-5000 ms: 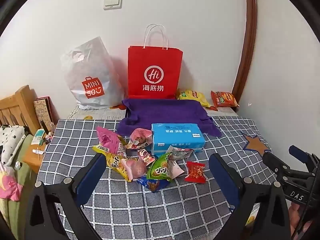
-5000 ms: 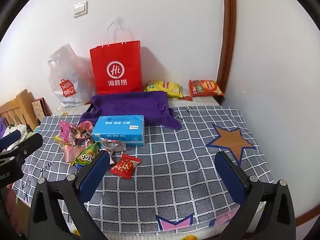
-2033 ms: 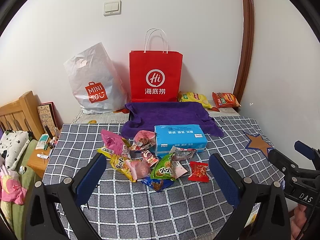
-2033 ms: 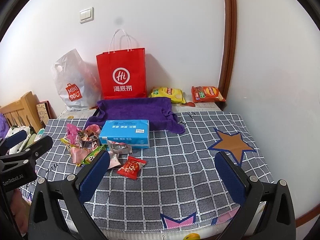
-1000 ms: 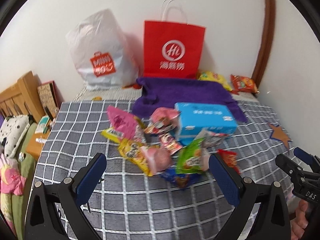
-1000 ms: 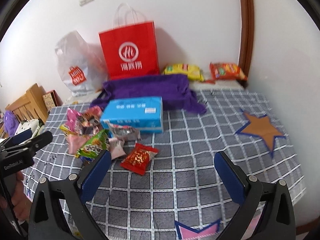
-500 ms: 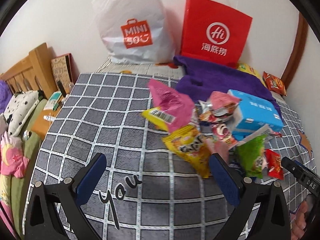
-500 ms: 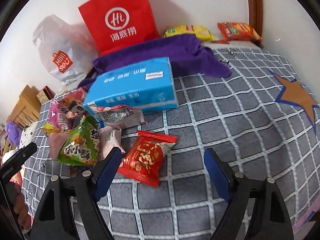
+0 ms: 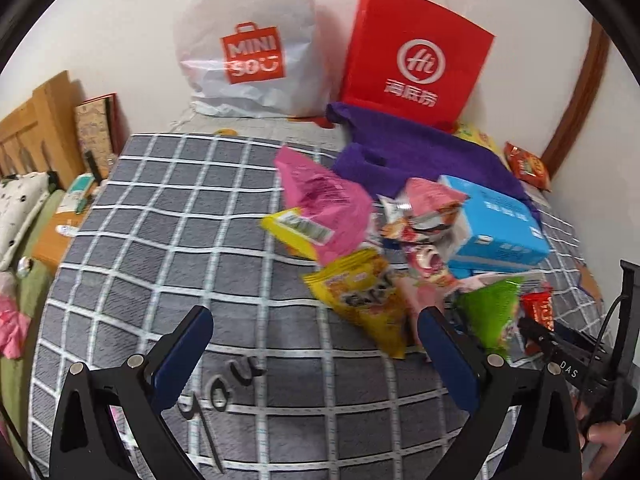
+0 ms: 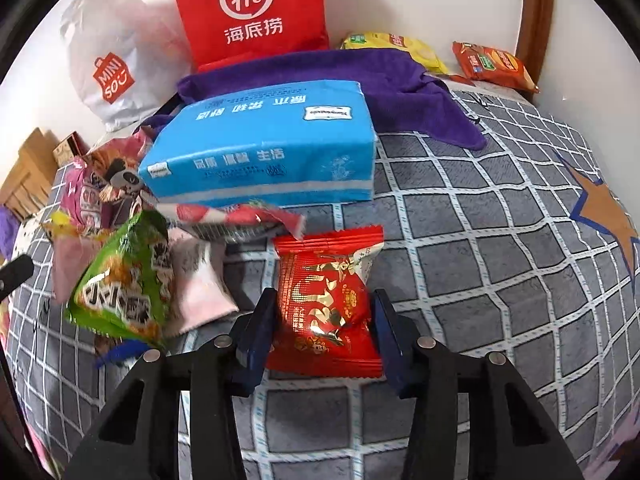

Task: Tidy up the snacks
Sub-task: 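Close the right tool on the red packet while the left tool reaches the pink snack, then lift the red packet with the right tool while the left tool grasps the pink wrapped snack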

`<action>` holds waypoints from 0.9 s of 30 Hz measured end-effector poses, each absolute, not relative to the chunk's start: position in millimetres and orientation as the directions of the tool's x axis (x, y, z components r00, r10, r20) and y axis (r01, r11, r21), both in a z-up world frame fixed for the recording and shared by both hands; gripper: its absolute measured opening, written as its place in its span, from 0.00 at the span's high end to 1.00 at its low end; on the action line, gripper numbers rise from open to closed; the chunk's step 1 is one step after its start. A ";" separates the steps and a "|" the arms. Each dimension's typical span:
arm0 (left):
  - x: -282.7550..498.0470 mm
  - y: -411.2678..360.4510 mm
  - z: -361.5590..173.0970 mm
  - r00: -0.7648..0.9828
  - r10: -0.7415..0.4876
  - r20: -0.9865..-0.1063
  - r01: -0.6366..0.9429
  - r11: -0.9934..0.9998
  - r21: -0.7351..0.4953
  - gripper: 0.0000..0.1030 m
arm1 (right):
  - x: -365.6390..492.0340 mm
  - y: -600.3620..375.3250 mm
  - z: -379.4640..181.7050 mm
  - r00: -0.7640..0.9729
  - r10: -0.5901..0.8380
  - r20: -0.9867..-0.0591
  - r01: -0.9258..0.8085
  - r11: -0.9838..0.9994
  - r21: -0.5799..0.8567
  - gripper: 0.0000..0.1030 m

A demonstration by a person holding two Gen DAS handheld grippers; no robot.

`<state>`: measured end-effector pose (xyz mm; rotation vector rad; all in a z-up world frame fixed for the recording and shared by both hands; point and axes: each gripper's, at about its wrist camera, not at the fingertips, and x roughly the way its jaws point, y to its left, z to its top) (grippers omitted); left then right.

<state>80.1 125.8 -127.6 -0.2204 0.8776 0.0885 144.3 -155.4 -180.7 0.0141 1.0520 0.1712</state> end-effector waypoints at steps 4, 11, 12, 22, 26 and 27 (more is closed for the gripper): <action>90.2 121.8 -131.4 0.630 -0.048 -0.775 -0.158 0.969 -0.189 0.01 | 137.7 -171.2 -174.8 0.496 0.134 -0.858 -0.133 0.988 0.078 0.55; 100.9 104.6 -138.9 0.603 -0.114 -0.790 -0.103 0.970 -0.219 0.11 | 134.5 -190.2 -176.0 0.501 0.131 -0.855 -0.134 0.988 0.073 0.55; 102.0 98.1 -140.2 0.597 -0.118 -0.793 -0.088 0.974 -0.211 0.16 | 135.5 -190.9 -177.8 0.500 0.135 -0.855 -0.135 0.988 0.077 0.55; 107.4 76.4 -143.9 0.557 -0.169 -0.813 -0.022 0.976 -0.218 0.83 | 142.6 -192.1 -182.7 0.510 0.171 -0.843 -0.156 0.982 0.105 0.55; 99.0 75.8 -134.5 0.574 -0.192 -0.796 0.006 0.973 -0.230 0.93 | 141.3 -194.1 -181.8 0.512 0.178 -0.840 -0.160 0.981 0.110 0.55; 96.7 76.3 -131.2 0.581 -0.188 -0.792 0.007 0.974 -0.226 0.93 | 140.6 -194.9 -181.1 0.514 0.177 -0.839 -0.160 0.981 0.109 0.55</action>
